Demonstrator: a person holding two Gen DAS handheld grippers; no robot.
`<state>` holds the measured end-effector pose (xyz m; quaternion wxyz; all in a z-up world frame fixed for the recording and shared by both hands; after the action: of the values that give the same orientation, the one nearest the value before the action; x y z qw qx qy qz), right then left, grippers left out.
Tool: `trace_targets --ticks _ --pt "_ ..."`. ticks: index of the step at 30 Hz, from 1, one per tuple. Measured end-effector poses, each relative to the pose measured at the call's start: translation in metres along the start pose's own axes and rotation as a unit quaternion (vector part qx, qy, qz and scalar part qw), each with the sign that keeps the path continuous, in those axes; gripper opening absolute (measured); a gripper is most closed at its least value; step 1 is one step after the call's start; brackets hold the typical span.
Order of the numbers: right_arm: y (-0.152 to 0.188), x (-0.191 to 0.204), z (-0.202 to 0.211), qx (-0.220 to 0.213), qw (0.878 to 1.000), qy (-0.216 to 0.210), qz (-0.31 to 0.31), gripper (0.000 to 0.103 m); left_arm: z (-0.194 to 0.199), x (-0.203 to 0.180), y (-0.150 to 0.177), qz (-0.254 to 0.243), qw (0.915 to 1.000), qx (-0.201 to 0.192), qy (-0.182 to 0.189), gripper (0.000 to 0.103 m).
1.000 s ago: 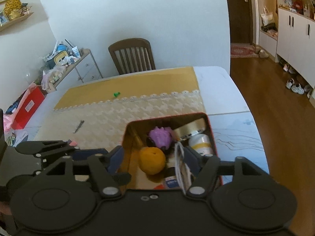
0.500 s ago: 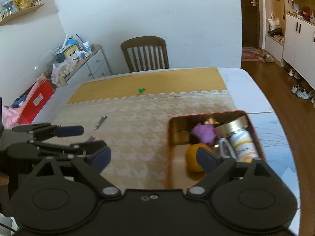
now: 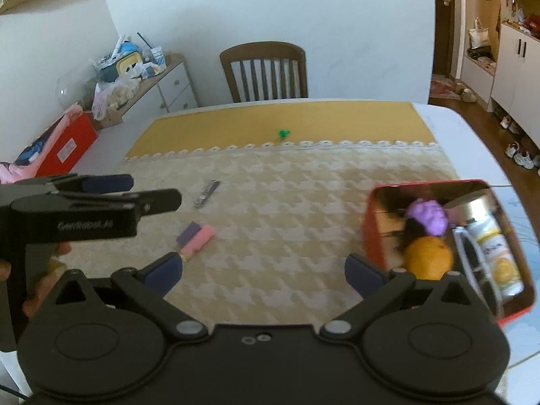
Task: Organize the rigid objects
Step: 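Grasp the metal nail clipper with the left tool while the right tool grasps the pink eraser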
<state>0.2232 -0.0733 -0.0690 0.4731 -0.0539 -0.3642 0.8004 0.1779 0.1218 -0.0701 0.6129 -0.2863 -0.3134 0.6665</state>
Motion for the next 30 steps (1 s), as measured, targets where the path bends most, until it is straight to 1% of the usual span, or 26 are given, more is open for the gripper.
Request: trace_targets --ticks 4,7,10,16,19,21,22,24,26,28,30 --pt "-0.002 0.018 -0.024 0.008 1.000 0.008 0.012 0.103 -0.017 0.032 -0.001 0.026 0.9995 0.010 -0.012 0.084" --pt "-0.001 0.028 -0.041 0.014 1.000 0.015 0.017 0.103 -0.033 0.048 0.000 0.033 0.9988 0.017 -0.031 0.084" --pt "0.000 0.034 -0.058 0.023 0.999 0.016 0.017 0.103 -0.049 0.062 0.002 0.037 0.9982 0.025 -0.041 0.084" --pt "0.001 0.049 -0.094 0.040 0.998 0.032 0.037 0.103 -0.082 0.077 0.010 0.038 0.9976 0.041 -0.041 0.084" --pt "0.003 0.057 -0.108 0.053 0.997 0.030 0.053 0.102 -0.098 0.077 0.014 0.034 0.9975 0.051 -0.036 0.084" --pt "0.007 0.064 -0.115 0.064 0.995 0.016 0.077 0.100 -0.105 0.077 0.016 0.030 0.9975 0.054 -0.032 0.084" --pt "0.009 0.068 -0.118 0.068 0.993 0.006 0.101 0.099 -0.108 0.077 0.017 0.030 0.9976 0.055 -0.029 0.084" --pt "0.012 0.076 -0.122 0.068 0.986 -0.005 0.151 0.099 -0.112 0.078 0.019 0.031 0.9979 0.055 -0.017 0.084" --pt "0.014 0.082 -0.127 0.064 0.977 -0.014 0.204 0.097 -0.117 0.078 0.021 0.027 0.9980 0.056 -0.007 0.084" --pt "0.013 0.084 -0.133 0.067 0.969 -0.028 0.236 0.095 -0.120 0.078 0.024 0.023 0.9981 0.057 0.000 0.084" --pt "0.012 0.084 -0.139 0.076 0.964 -0.038 0.250 0.091 -0.124 0.078 0.027 0.021 0.9980 0.059 0.004 0.084"
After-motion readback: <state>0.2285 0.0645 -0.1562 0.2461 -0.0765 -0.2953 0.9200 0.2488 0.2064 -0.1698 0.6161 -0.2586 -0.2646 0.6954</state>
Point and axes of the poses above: each gripper's, at about its wrist camera, not at the fingertips, and z roughly against the way its jaws point, x to its left, y to its underside, the point moved 2 cm from there along -z, roughly the way its jaws point, and after that the axes turned 8 degrees about -z, right-handed, at the moved point
